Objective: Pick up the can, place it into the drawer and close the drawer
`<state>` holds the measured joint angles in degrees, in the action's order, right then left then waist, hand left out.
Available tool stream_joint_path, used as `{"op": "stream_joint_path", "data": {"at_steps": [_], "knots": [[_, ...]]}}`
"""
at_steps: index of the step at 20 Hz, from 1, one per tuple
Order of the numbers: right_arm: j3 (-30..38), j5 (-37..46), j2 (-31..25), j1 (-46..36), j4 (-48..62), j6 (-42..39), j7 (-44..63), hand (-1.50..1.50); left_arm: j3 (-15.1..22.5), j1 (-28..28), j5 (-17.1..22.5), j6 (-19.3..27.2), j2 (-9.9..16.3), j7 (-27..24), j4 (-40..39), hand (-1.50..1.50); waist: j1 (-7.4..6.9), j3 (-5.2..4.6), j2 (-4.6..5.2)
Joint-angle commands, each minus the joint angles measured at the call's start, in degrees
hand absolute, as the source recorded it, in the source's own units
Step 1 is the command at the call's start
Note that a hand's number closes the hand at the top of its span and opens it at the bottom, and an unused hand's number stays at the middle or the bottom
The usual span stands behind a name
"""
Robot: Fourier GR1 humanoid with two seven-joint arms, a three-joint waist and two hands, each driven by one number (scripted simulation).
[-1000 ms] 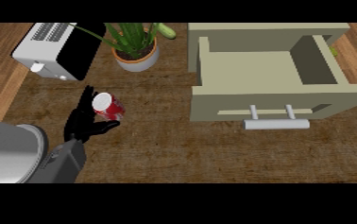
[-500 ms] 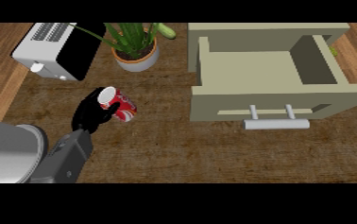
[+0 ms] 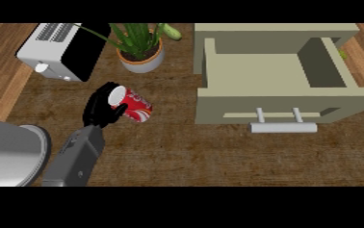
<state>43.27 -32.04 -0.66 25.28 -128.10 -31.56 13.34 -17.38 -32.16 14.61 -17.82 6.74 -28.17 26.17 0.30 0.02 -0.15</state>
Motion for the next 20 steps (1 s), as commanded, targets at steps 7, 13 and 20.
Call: {"op": "stream_joint_path", "data": {"at_steps": [7, 13, 20], "knots": [[0.4, -3.3, -0.6, 1.7, -5.5, 3.5, 4.0, -1.50, 4.6, 10.2, 2.7, 11.6, -6.3, 12.4, 28.7, 1.50, -0.75, 0.03, -0.27], [-3.0, 0.6, 0.3, 0.3, -4.7, 4.6, 2.5, -1.50, 10.9, 11.6, 1.8, 19.0, -6.6, 18.5, 43.8, 1.50, -0.67, 0.01, -0.12], [0.4, -1.8, 0.6, 3.7, -1.6, 1.1, -1.8, -1.50, 17.4, 8.2, 2.1, 27.7, -6.7, 28.6, 52.9, 1.50, 0.25, 0.00, -0.01]]}}
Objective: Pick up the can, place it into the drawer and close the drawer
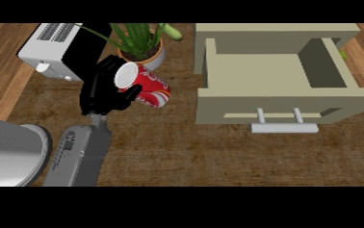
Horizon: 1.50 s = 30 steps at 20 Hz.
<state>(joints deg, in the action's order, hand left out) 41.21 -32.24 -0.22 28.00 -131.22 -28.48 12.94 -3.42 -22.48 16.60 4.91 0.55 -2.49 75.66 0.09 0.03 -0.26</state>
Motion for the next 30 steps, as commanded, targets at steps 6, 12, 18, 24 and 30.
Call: {"op": "stream_joint_path", "data": {"at_steps": [6, 12, 18, 24, 30], "knots": [[2.0, -4.6, 0.1, 3.1, -1.8, -1.0, 0.5, -1.50, 5.9, -8.2, -3.2, 11.2, -0.5, 10.3, 7.2, 1.50, 0.65, -0.02, 0.08], [-1.5, 0.4, 0.2, -2.7, -1.2, 2.4, 3.0, -1.50, 7.0, -17.7, -4.2, 15.8, -0.6, 14.2, 3.6, 1.50, 0.45, -0.03, 0.23], [0.0, -2.9, -3.4, -3.5, -0.5, 3.9, 5.1, -1.50, 4.8, -27.3, -4.2, 17.9, 0.1, 16.2, -3.8, 1.50, 0.65, -0.04, 0.31], [-0.6, -1.0, -2.8, -4.1, 1.2, 2.9, 2.6, -1.50, 9.3, -35.0, -1.6, 23.5, -0.6, 13.8, -11.6, 1.50, 1.01, -0.02, 0.32], [-1.1, 0.2, -2.3, -5.6, 2.5, 2.4, 2.7, -1.50, 11.6, -43.4, 3.5, 28.1, -0.6, 9.7, -22.0, 1.50, 1.60, 0.00, 0.47]]}}
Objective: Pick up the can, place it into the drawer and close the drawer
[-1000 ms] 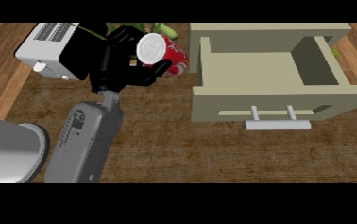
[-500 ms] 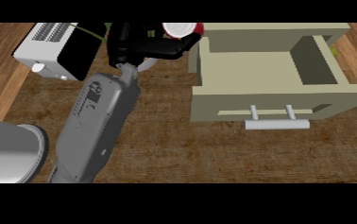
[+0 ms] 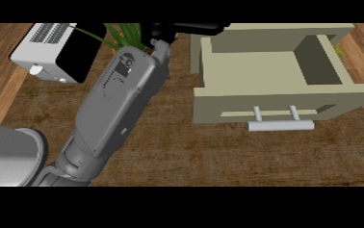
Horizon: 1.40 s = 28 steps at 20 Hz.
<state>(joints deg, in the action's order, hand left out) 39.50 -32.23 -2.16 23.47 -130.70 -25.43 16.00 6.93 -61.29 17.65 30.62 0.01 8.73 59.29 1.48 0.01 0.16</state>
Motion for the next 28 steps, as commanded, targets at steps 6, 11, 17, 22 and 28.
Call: {"op": "stream_joint_path", "data": {"at_steps": [6, 11, 17, 22, 28], "knots": [[1.8, -1.8, -2.7, -1.7, 0.3, 1.1, 2.5, -1.50, 7.9, -6.7, 7.7, 5.7, 0.0, -4.0, -8.7, 1.50, 0.25, 0.01, -0.05], [-2.0, 3.5, 2.1, -0.3, 1.1, -2.2, -2.7, -1.50, 6.7, -13.1, 13.4, 4.1, 0.0, -8.6, -18.5, 1.50, 1.36, 0.06, 0.38], [-0.5, -0.9, -1.4, -1.9, -1.6, 1.1, 2.6, -1.50, 11.6, -17.9, 19.4, 7.3, 0.0, -9.5, -23.3, 1.50, 2.31, 0.05, 0.44], [-2.8, 1.7, 1.2, -2.4, 0.4, -1.2, 0.5, -1.50, 15.4, -16.5, 23.8, 7.4, 0.0, -13.2, -25.4, 1.50, 2.34, 0.08, 0.60], [-0.8, -1.0, -0.8, -2.7, -0.7, 0.6, 2.2, -1.50, 20.2, -17.6, 28.5, 8.8, 0.0, -12.5, -28.2, 1.50, 3.13, 0.09, 0.60]]}}
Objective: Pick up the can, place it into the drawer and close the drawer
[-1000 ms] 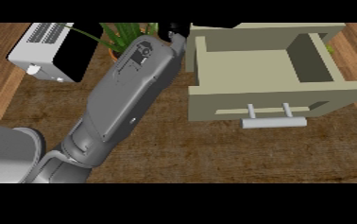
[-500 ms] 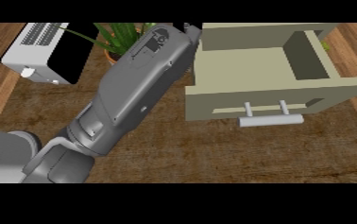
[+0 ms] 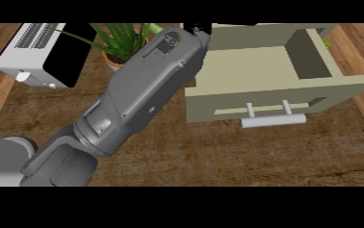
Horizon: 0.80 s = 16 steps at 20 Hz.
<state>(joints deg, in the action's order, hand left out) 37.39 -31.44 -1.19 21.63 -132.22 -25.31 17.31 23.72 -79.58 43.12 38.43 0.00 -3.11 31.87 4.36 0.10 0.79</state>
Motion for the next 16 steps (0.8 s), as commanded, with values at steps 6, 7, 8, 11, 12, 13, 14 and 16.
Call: {"op": "stream_joint_path", "data": {"at_steps": [6, 7, 8, 11, 12, 13, 14, 16], "knots": [[1.1, -0.6, -2.7, -2.5, 1.5, 0.4, 1.1, -1.50, 6.0, -2.2, 5.0, 3.2, 0.0, -1.4, -4.9, -1.50, 0.80, 0.03, 0.40], [-0.4, 1.5, -1.4, -2.4, 2.2, -0.5, 0.4, -1.50, 9.4, 1.7, 6.3, 5.0, 0.0, -2.8, -2.0, -1.50, 1.31, 0.05, 0.43], [0.3, 1.2, 0.3, -0.5, 0.3, -0.8, -0.3, -1.50, 7.4, -0.5, 5.6, 3.0, 0.0, -1.7, -4.3, -1.50, -0.18, 0.00, 0.00], [0.2, -0.4, -0.5, -1.1, 0.5, -0.9, 0.3, -1.50, 9.0, 0.1, 7.3, 4.2, 0.0, -3.1, -5.4, -1.50, 0.92, 0.02, 0.24], [-0.8, 2.5, -0.8, -4.1, 2.6, 0.1, -0.2, -1.50, 10.0, -0.6, 7.7, 5.9, 0.0, -2.9, -5.1, -1.50, 0.77, 0.04, 0.42], [0.8, -1.3, -1.3, -0.3, -1.3, 0.2, 2.6, -1.50, 8.7, -1.0, 7.7, 4.7, 0.0, -3.6, -6.8, -1.50, 0.97, -0.01, 0.22], [1.1, -1.3, -1.8, -1.2, 1.5, -1.2, 0.8, -1.50, 11.1, 0.1, 8.6, 7.0, 0.0, -2.8, -4.7, -1.50, 1.09, 0.04, 0.16], [-0.2, -0.3, -1.4, -2.3, -0.6, 0.3, 2.1, -1.50, 8.6, -2.0, 9.7, 6.1, 0.0, -4.7, -7.7, -1.50, 1.81, 0.01, 0.69]]}}
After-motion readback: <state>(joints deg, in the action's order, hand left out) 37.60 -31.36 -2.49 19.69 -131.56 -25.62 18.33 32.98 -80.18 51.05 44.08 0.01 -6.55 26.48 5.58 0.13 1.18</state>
